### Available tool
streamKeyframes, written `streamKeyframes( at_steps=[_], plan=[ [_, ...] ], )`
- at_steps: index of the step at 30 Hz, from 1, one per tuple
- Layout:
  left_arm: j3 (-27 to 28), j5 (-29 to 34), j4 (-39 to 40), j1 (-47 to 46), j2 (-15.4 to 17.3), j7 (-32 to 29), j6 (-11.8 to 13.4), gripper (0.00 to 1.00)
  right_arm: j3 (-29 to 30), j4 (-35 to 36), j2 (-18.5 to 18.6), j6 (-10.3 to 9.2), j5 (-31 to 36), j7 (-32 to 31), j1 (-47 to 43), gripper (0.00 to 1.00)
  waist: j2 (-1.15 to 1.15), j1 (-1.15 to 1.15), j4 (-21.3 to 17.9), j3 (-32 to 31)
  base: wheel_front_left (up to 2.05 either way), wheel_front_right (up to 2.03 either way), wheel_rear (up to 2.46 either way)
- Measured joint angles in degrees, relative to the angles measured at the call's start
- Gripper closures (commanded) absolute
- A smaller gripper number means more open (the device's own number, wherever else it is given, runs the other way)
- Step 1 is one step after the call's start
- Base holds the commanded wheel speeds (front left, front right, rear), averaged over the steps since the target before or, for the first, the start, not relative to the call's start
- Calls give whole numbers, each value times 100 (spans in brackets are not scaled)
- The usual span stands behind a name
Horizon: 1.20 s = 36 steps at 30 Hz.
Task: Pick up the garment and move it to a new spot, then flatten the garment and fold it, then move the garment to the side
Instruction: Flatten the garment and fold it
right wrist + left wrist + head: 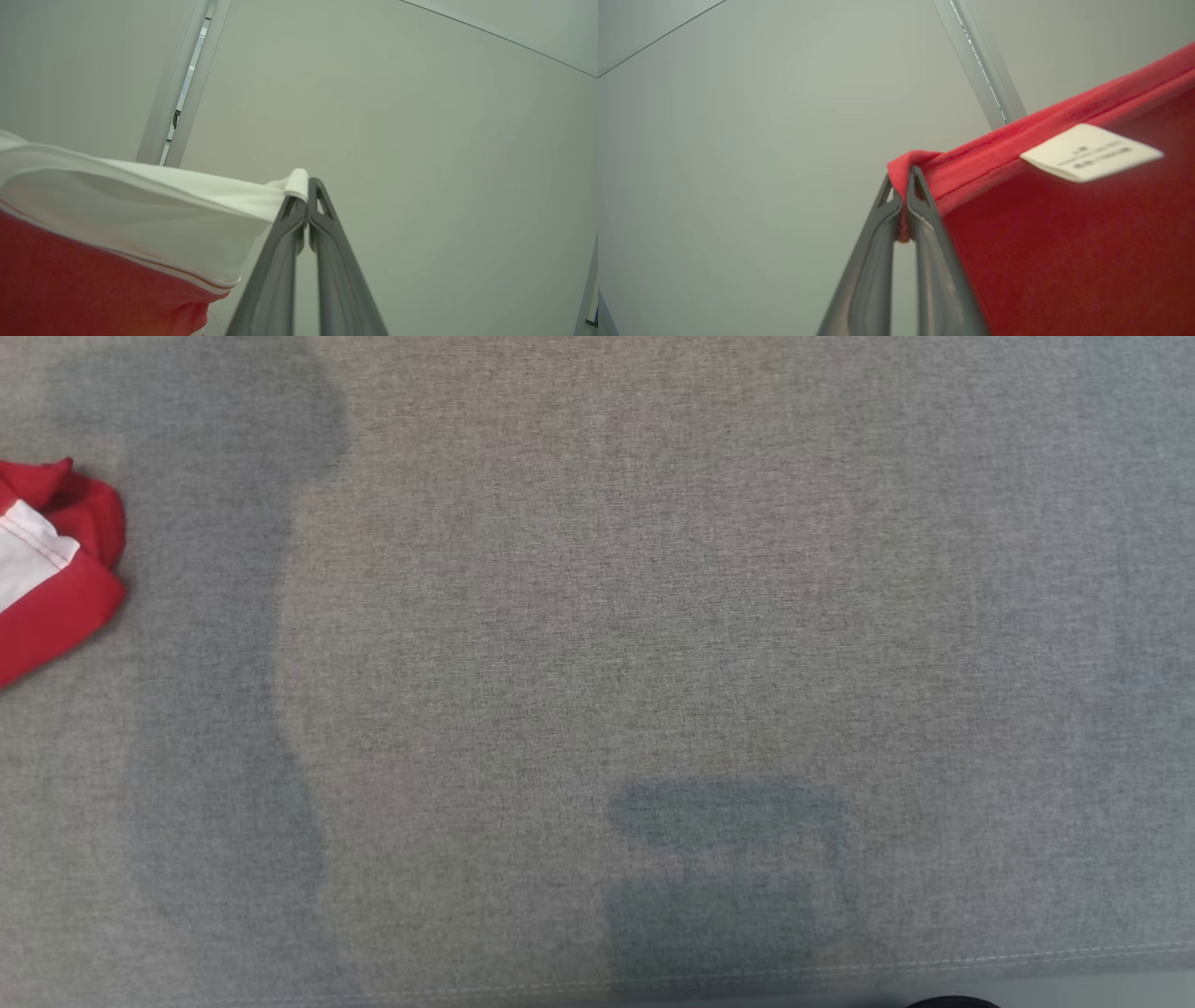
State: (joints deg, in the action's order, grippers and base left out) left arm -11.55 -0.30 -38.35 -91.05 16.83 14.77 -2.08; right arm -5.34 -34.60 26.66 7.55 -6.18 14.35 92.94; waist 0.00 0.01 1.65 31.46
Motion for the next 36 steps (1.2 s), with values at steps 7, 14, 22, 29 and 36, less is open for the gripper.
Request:
streamKeyframes(
  at_steps=[7,14,22,29,36],
  plan=[
    [77,-313,-233,705,-122,42,-88,100,48,-203,4,1,-240,67,-162,100,0,0,85,106,0,0,0],
    [319,-747,-291,3167,-502,41,-91,100,12,757,-103,5,-1244,67,-2843,100,0,0,-43,173,0,0,0],
    [825,-1067,-188,5517,-1032,42,-41,100,423,1451,-548,7,-1823,64,-5990,100,0,-1,-148,-449,0,0,0],
    [1049,-1087,-229,6795,-1225,49,-222,100,164,1427,-612,7,-1744,64,-7598,100,0,-2,-231,-1261,0,0,0],
    [1257,-1095,-252,7896,-1347,48,-250,100,-134,1262,-637,5,-1851,64,-8696,100,0,-2,-297,-2117,0,0,0]
  ],
)
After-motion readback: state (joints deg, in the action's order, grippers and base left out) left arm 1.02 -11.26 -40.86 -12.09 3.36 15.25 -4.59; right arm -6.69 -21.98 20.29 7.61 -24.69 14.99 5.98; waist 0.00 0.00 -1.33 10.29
